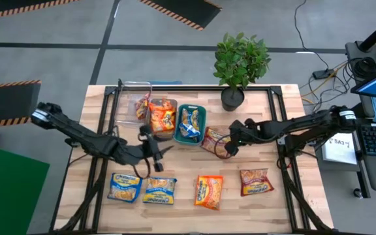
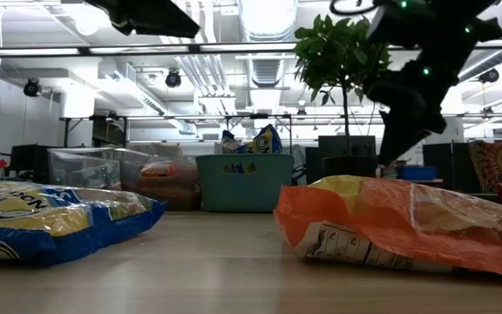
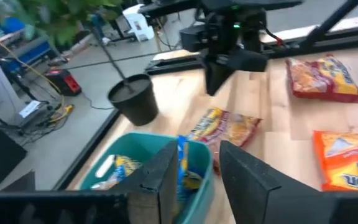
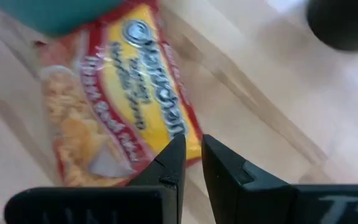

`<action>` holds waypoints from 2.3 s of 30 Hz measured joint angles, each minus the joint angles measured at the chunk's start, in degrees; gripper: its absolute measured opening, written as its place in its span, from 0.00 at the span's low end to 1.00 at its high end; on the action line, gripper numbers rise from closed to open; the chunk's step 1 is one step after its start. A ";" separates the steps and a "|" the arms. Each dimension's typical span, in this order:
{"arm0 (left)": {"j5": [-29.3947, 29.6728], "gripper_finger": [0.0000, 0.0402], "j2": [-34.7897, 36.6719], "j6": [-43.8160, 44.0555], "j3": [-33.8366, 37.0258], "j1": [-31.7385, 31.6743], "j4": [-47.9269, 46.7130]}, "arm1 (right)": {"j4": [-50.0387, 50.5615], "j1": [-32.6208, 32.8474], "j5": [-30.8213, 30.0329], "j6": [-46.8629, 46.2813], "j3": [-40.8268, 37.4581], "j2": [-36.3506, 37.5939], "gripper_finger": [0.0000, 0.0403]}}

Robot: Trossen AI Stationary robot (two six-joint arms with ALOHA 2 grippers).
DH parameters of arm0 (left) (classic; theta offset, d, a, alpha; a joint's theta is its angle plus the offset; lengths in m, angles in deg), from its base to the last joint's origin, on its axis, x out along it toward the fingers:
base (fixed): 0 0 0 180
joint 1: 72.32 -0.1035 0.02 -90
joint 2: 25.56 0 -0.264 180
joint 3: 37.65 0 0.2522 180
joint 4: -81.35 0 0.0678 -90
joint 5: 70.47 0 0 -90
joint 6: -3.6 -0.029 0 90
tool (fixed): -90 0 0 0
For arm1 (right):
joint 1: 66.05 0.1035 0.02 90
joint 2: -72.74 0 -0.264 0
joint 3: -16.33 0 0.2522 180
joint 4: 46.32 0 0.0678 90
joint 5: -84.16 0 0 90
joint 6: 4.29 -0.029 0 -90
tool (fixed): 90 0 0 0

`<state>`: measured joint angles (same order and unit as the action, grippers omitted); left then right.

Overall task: Sort Maruchan noodles
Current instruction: Put the red noodle pack into the transparent bin

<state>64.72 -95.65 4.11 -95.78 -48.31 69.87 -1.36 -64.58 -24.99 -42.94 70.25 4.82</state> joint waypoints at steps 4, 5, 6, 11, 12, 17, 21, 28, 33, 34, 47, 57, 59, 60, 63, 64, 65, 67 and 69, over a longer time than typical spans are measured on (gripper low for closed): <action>-0.86 0.21 -4.97 1.36 -3.02 1.49 -0.19 | -0.06 -1.50 2.81 -2.48 -1.02 -0.13 0.13; -0.90 0.20 -6.04 1.46 -3.72 2.03 -0.17 | -0.04 -1.91 4.07 -3.25 -1.06 -0.11 0.15; -0.92 0.20 -7.12 1.49 -4.44 2.52 -0.21 | -0.07 -2.23 5.15 -3.96 -1.07 -0.11 0.18; -0.94 0.19 -11.21 1.49 -7.45 4.48 -0.56 | -0.11 -4.43 10.75 -5.71 -1.07 -0.02 0.37; -0.93 0.19 -11.73 1.50 -7.82 4.76 -0.83 | -0.08 -4.92 11.78 -5.93 -1.07 -0.01 0.41; -0.85 0.19 -13.27 1.86 -9.35 5.12 -3.46 | 0.05 -6.49 14.66 -6.89 -1.07 0.11 0.62; -0.79 0.19 -13.40 2.17 -9.29 5.12 -3.83 | -0.04 -7.52 14.69 -6.84 -1.69 0.86 0.74; -0.77 0.19 -13.40 3.76 -9.17 5.12 -5.39 | -10.00 -6.97 13.82 7.81 -7.05 4.11 0.84; -0.77 0.19 -13.40 4.51 -9.15 5.10 -5.38 | -23.79 -4.14 10.01 13.18 -14.36 4.96 0.85; -0.77 0.19 -13.40 4.51 -9.15 5.10 -5.37 | -25.90 -3.93 8.97 13.15 -15.61 4.73 0.84; -0.75 0.19 -13.40 4.51 -9.10 4.66 -5.31 | -53.87 -3.33 4.16 13.69 -25.02 -5.61 0.82; -0.70 0.19 -13.40 4.51 -9.08 4.42 -5.10 | -56.89 -3.21 7.46 15.59 -22.47 -14.14 0.60; -0.70 0.19 -13.40 4.51 -9.08 4.38 -5.09 | -56.75 -3.23 8.47 15.81 -22.33 -13.92 0.50; -0.70 0.19 -13.40 4.51 -9.08 4.38 -5.07 | -56.57 -3.23 8.97 15.97 -22.32 -13.63 0.45; -0.70 0.19 -13.40 4.51 -9.08 4.40 -4.95 | -54.97 -3.21 10.76 16.14 -22.39 -11.41 0.30; -0.69 0.19 -13.40 4.51 -9.08 4.40 -4.84 | -54.16 -3.22 11.36 16.19 -22.47 -10.32 0.26; -0.70 0.19 -13.40 4.51 -9.08 4.40 -4.76 | -53.25 -3.23 11.88 16.24 -22.48 -9.13 0.22; -0.72 0.19 -13.37 4.33 -9.06 4.40 -4.07 | -50.81 -3.21 12.61 16.44 -22.51 -6.12 0.15; -0.73 0.19 -13.08 3.49 -9.06 4.59 -3.07 | -47.02 -3.21 13.56 16.80 -22.12 -2.72 0.12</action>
<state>64.00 -108.72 7.60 -104.84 -43.72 66.81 -48.37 -67.79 -11.44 -26.14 48.13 2.10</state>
